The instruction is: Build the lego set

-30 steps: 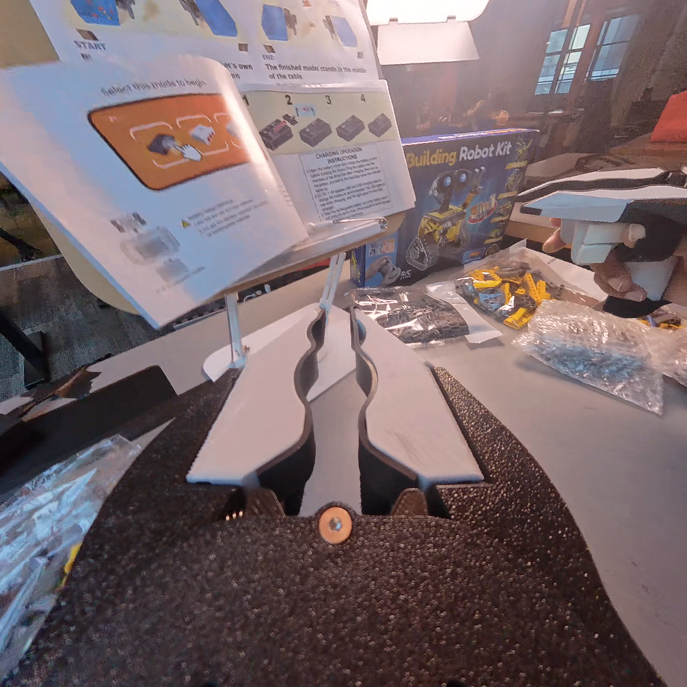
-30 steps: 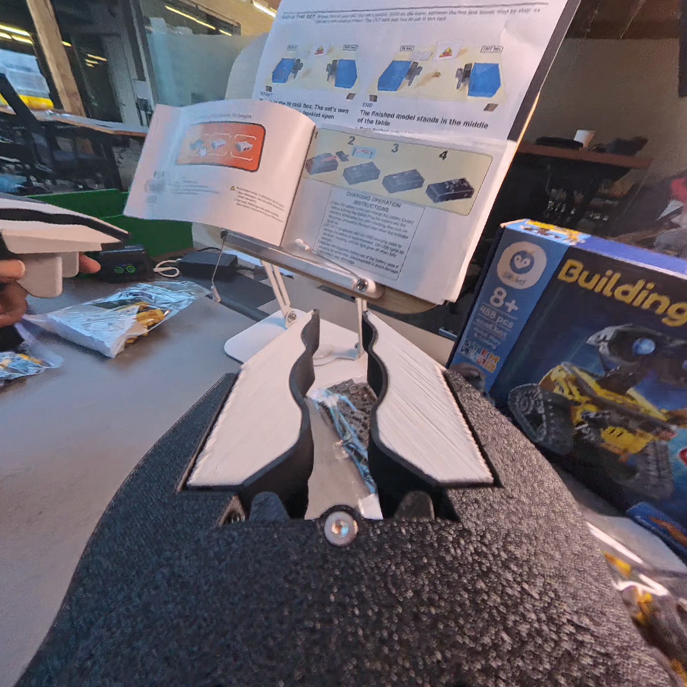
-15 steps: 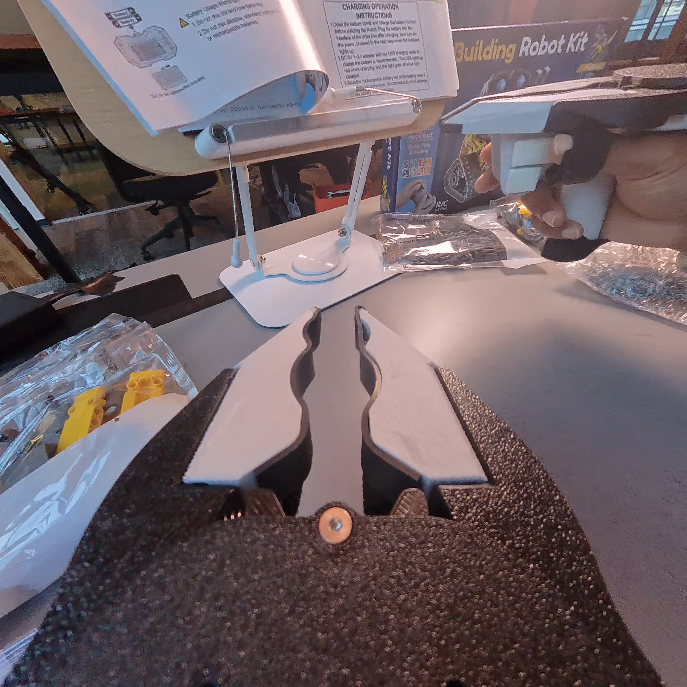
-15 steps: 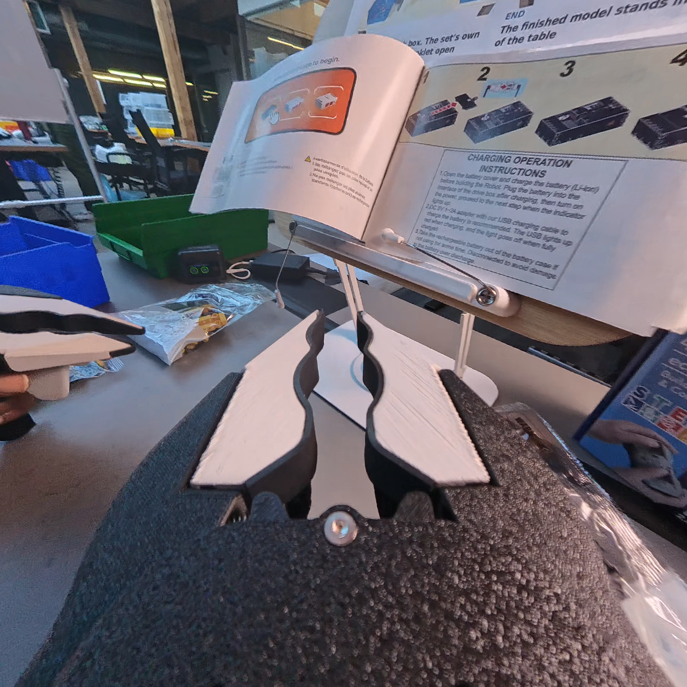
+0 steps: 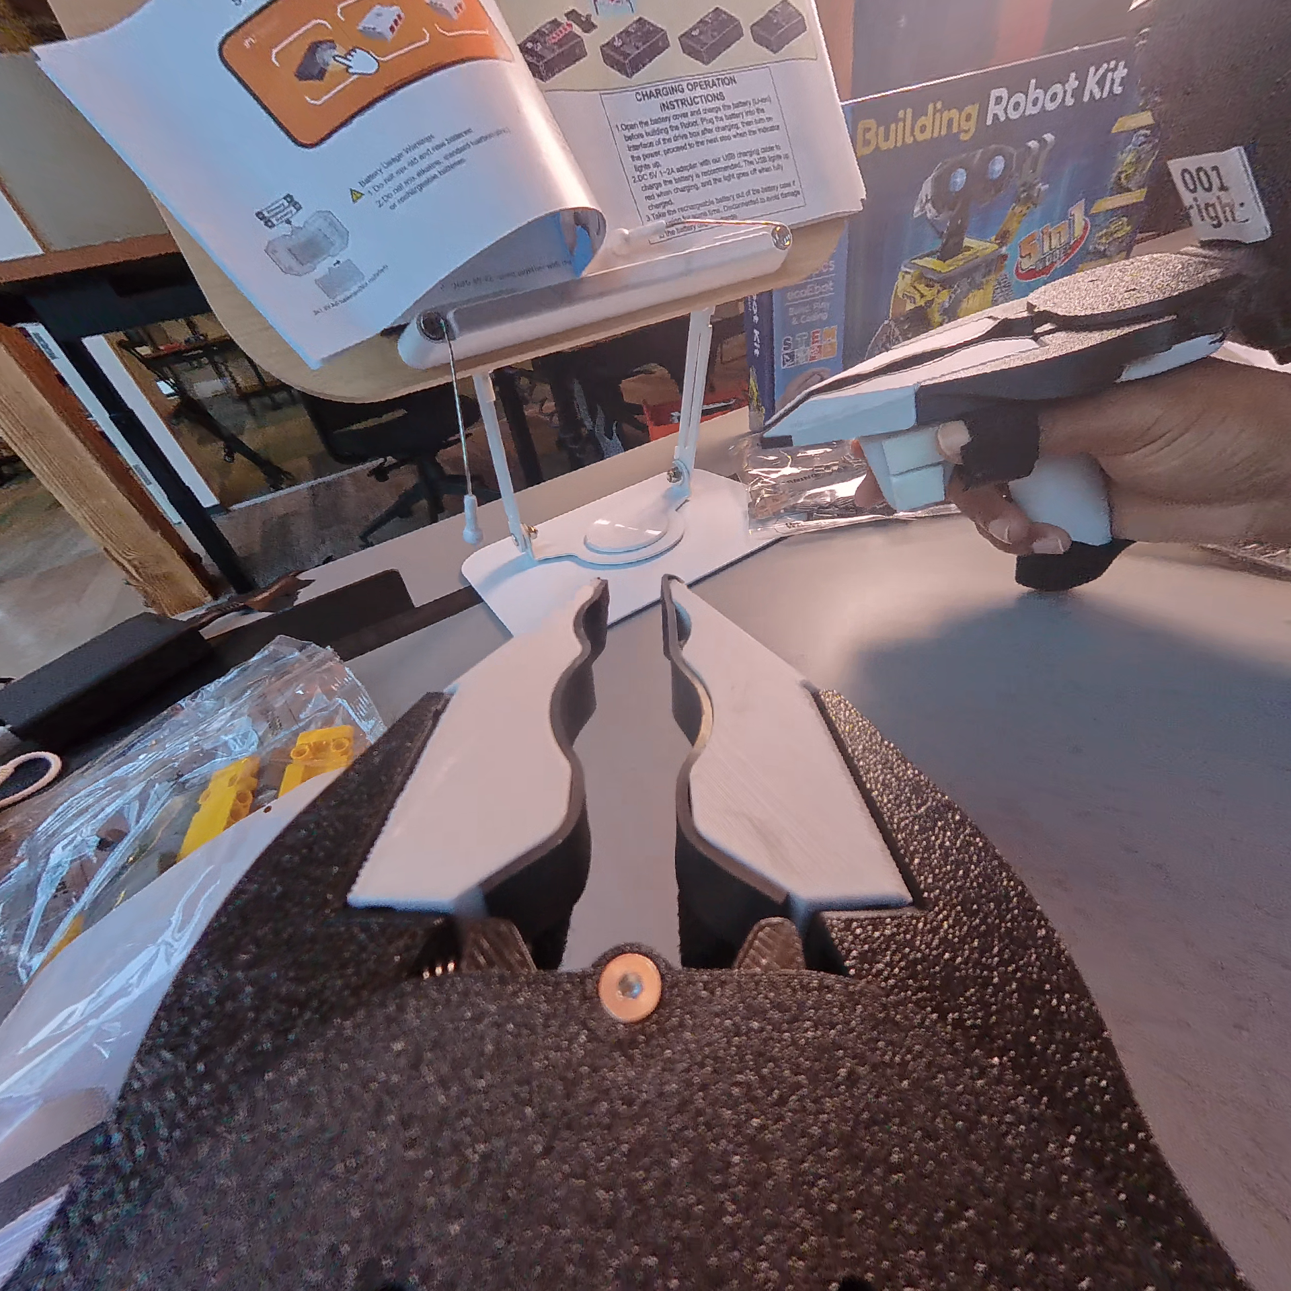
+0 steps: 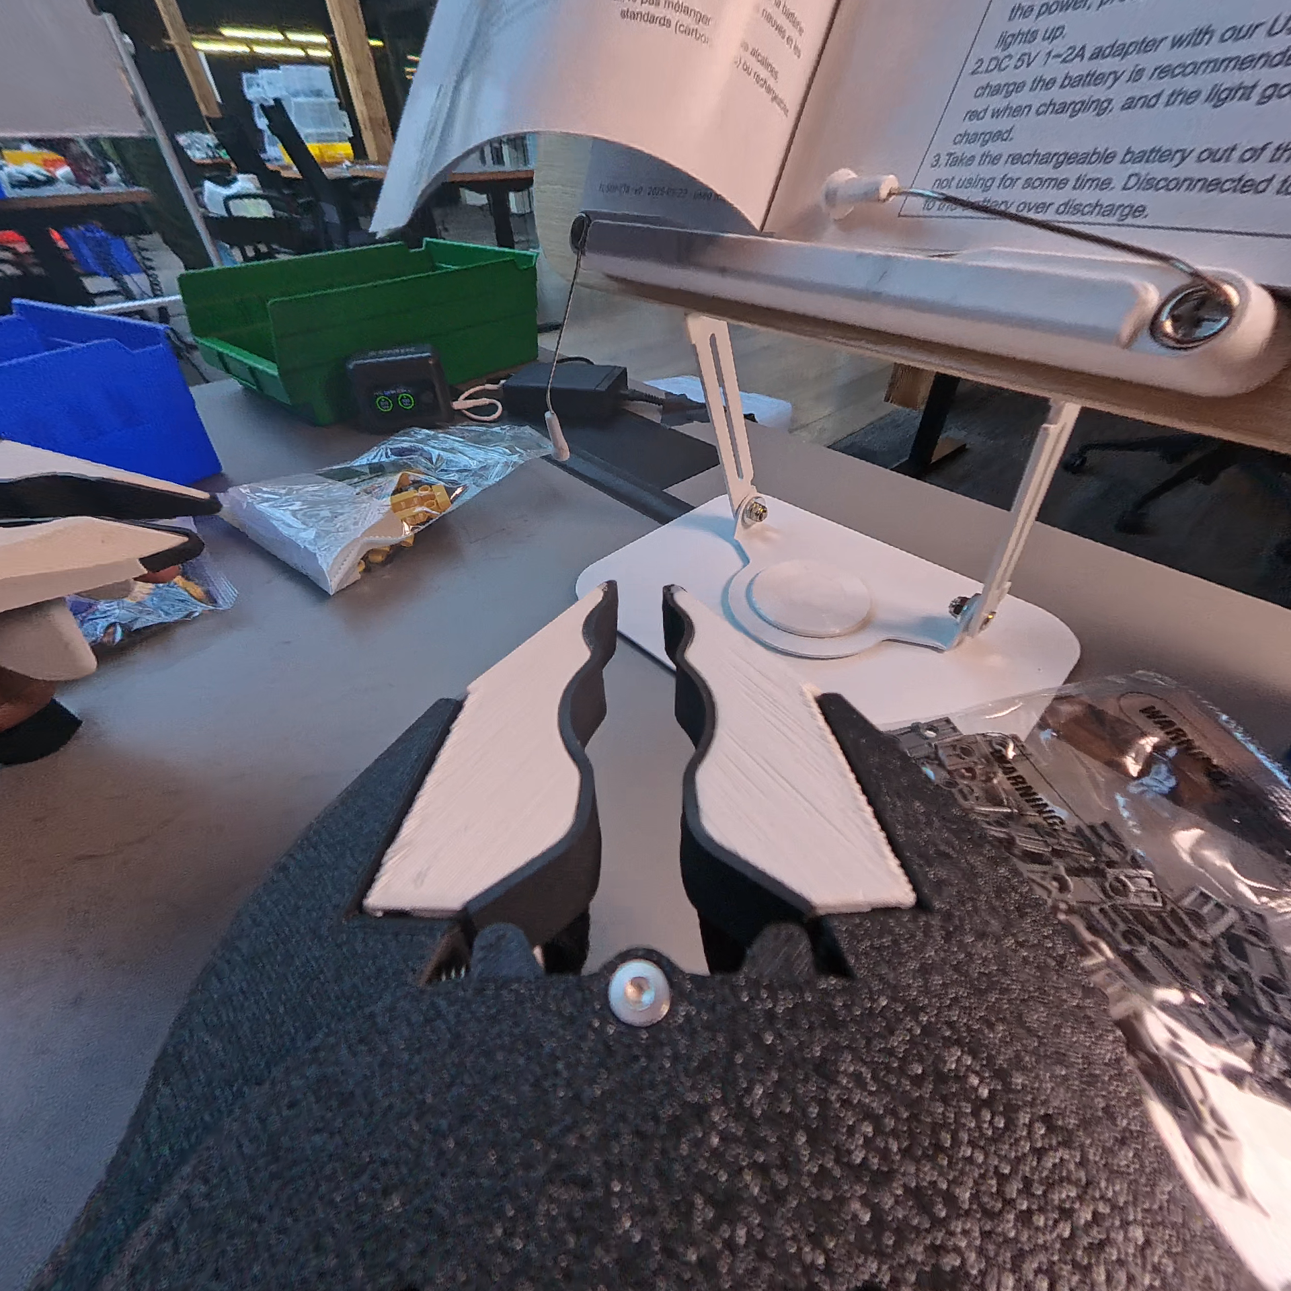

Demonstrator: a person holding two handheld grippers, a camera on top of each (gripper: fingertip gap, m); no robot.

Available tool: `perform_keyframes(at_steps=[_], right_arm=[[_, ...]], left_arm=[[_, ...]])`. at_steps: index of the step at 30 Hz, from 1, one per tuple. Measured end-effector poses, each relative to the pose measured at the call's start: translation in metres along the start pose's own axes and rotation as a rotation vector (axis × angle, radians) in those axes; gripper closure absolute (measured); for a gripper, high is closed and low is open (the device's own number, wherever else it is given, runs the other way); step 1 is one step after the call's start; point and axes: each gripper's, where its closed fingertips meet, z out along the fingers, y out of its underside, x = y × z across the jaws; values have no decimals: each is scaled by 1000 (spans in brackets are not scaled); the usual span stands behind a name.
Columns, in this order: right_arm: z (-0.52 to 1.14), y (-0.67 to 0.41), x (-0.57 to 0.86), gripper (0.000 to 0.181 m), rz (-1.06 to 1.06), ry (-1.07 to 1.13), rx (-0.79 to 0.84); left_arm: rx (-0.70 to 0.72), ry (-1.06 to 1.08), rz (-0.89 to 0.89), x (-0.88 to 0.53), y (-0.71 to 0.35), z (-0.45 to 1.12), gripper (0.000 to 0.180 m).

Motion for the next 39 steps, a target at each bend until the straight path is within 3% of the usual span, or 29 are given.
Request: perform_keyframes(at_steps=[13, 21, 28, 33, 39], right_arm=[[4, -6, -3, 170, 48, 9, -41], [-2, -12, -11, 169, 67, -7, -36], [-4, -8, -11, 168, 136, -20, -35], [-6, -5, -20, 163, 181, -66, -36], [-10, -17, -20, 163, 210, -87, 10]], left_arm=[[-51, -117, 103, 0, 6, 2, 169], [-35, -139, 5, -5, 2, 1, 168], [43, -106, -71, -4, -11, -3, 166], [100, -79, -25, -8, -21, 2, 163], [57, -9, 49, -3, -12, 2, 159]])
